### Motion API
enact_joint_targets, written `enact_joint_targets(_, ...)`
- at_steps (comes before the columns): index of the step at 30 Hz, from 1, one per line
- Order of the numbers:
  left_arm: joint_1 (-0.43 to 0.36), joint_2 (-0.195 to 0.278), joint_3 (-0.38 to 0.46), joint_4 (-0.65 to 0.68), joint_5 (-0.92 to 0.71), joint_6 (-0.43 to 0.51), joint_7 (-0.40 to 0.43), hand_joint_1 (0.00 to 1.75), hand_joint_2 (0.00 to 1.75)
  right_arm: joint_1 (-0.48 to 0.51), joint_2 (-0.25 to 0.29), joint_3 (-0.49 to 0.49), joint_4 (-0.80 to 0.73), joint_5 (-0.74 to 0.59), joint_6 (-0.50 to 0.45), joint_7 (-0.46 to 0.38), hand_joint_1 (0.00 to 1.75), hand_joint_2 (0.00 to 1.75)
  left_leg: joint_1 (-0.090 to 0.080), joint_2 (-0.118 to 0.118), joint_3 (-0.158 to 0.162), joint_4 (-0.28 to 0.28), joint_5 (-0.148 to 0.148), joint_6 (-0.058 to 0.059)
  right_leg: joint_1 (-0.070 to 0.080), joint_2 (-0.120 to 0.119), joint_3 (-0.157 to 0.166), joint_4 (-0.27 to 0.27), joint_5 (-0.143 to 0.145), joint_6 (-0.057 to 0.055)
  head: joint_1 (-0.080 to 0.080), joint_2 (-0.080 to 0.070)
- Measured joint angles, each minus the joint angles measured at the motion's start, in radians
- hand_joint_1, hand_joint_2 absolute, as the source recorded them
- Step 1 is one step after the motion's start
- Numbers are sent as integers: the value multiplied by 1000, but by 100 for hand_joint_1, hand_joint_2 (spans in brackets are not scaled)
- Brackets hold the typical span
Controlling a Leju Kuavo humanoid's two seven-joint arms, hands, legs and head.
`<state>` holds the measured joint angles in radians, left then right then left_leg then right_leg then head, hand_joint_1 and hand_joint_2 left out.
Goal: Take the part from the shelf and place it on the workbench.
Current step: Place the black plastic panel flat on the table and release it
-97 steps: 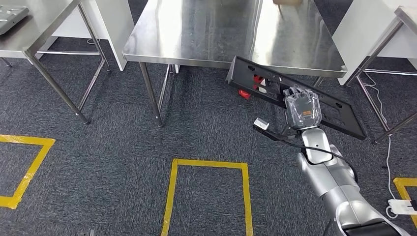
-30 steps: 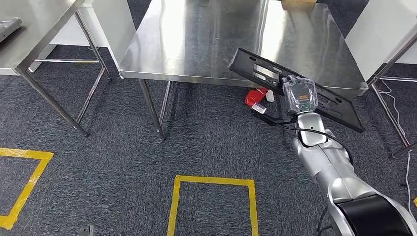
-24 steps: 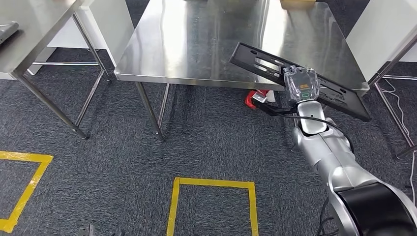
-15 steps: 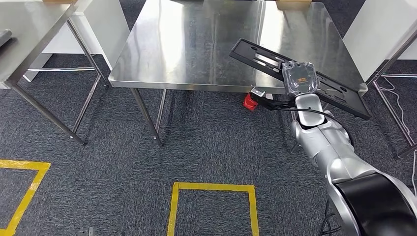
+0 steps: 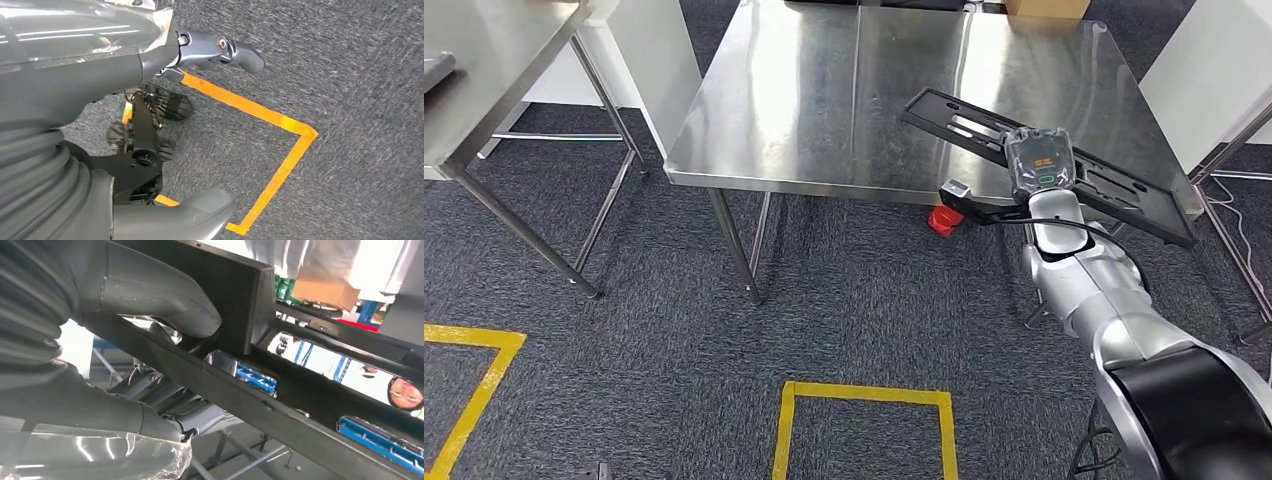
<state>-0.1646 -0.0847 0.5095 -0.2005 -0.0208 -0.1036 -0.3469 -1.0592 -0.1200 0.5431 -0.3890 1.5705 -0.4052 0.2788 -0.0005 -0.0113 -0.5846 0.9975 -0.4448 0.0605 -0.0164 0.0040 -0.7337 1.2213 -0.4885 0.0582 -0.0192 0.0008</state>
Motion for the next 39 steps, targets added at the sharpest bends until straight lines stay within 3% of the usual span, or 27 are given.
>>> enact_joint_targets(1,0,0,0,0,0,0,0,0,175,-1,0,3,1,0,1,1,175,175,0,-1,9,1,-9,-3,0,-1,25,-75,43,7,1,0)
enact_joint_targets(3,-2,1,1,0,1,-1,-1,0,175,-8,1,10,4,0,4,2,175,175,-5,-1,20,6,-28,-11,4,-4,73,-191,97,2,1,0)
enact_joint_targets(5,-3,2,3,0,3,-2,-2,0,175,-12,3,16,6,0,7,4,175,175,-8,-2,26,8,-40,-21,10,-4,91,-219,99,-16,0,0)
enact_joint_targets(8,-4,4,5,0,6,-5,-3,0,175,-17,8,22,6,0,9,8,175,175,-3,3,19,31,-62,-38,3,-1,105,-224,89,-41,-2,0)
enact_joint_targets(10,-4,7,8,0,8,-8,-4,0,175,-20,15,26,6,0,8,10,175,175,4,6,-35,133,-100,-52,-2,1,120,-228,79,-57,-5,0)
enact_joint_targets(12,-1,10,12,0,9,-10,-4,0,175,-18,20,30,7,0,8,10,175,175,11,7,-120,262,-133,-63,-2,3,133,-228,66,-64,-7,0)
enact_joint_targets(13,2,10,14,0,9,-10,-4,0,175,-15,22,32,8,0,8,10,175,175,12,8,-151,293,-127,-65,-2,4,141,-227,58,-64,-7,0)
enact_joint_targets(14,4,11,15,0,9,-10,-4,0,175,-12,24,33,8,0,8,10,175,175,13,8,-164,286,-101,-65,-2,6,151,-227,51,-63,-8,0)
enact_joint_targets(16,6,14,15,0,9,-12,-4,0,175,-7,26,35,10,0,8,11,175,175,13,9,-134,169,-4,-58,-3,8,176,-228,33,-58,-8,0)
enact_joint_targets(18,7,17,16,0,9,-13,-4,0,175,-9,27,36,11,0,8,13,175,175,7,9,-82,49,50,-44,2,8,193,-230,17,-48,-6,0)
enact_joint_targets(19,7,19,16,0,9,-14,-4,0,175,-9,27,36,11,0,8,14,175,175,3,10,-66,19,52,-36,3,8,197,-233,13,-43,-5,0)
enact_joint_targets(23,10,21,16,0,9,-19,-5,0,175,-3,25,37,11,0,6,15,175,175,-2,10,-31,-9,36,-7,8,7,193,-200,9,-16,-4,0)
enact_joint_targets(25,11,22,16,0,9,-21,-5,0,175,-1,24,38,12,-1,5,15,175,175,0,8,-13,-17,30,4,5,5,139,-108,-18,-12,-2,0)
enact_joint_targets(27,12,23,16,0,9,-21,-5,0,175,6,23,39,13,-1,5,15,175,175,1,5,-1,-18,18,9,4,5,56,18,-55,-13,-1,0)
enact_joint_targets(28,14,23,16,0,9,-21,-5,0,175,11,21,40,14,-1,5,15,175,175,1,3,7,-18,11,9,3,5,23,54,-64,-12,0,0)
enact_joint_targets(29,16,23,16,0,9,-21,-5,0,175,16,20,40,15,-1,5,15,175,175,1,1,17,-17,3,8,3,5,6,54,-57,-6,0,0)
enact_joint_targets(30,17,23,16,0,9,-21,-5,0,175,19,20,40,15,-1,5,15,175,175,1,0,28,-17,-5,6,3,4,8,17,-32,1,1,0)
enact_joint_targets(32,18,23,16,0,9,-22,-5,0,175,20,19,40,16,-1,6,14,175,175,0,-2,51,-16,-24,-2,0,-1,47,-126,53,17,2,0)
enact_joint_targets(34,19,23,17,0,9,-24,-5,0,175,18,18,40,16,-1,10,14,175,175,-4,-1,66,-17,-44,-13,5,-8,84,-222,98,3,3,0)
enact_joint_targets(36,22,25,17,0,10,-27,-7,0,175,17,17,41,17,0,15,12,175,175,-7,2,73,-11,-56,-23,5,-7,101,-237,99,-26,2,0)
enact_joint_targets(38,23,27,18,0,11,-30,-9,0,175,16,17,40,16,-1,17,11,175,175,-5,4,69,17,-62,-31,-2,-2,115,-238,99,-43,2,0)
enact_joint_targets(39,23,27,18,0,12,-31,-11,0,175,15,17,40,16,-1,17,11,175,175,-3,5,49,55,-67,-36,-3,-1,122,-238,95,-50,0,0)
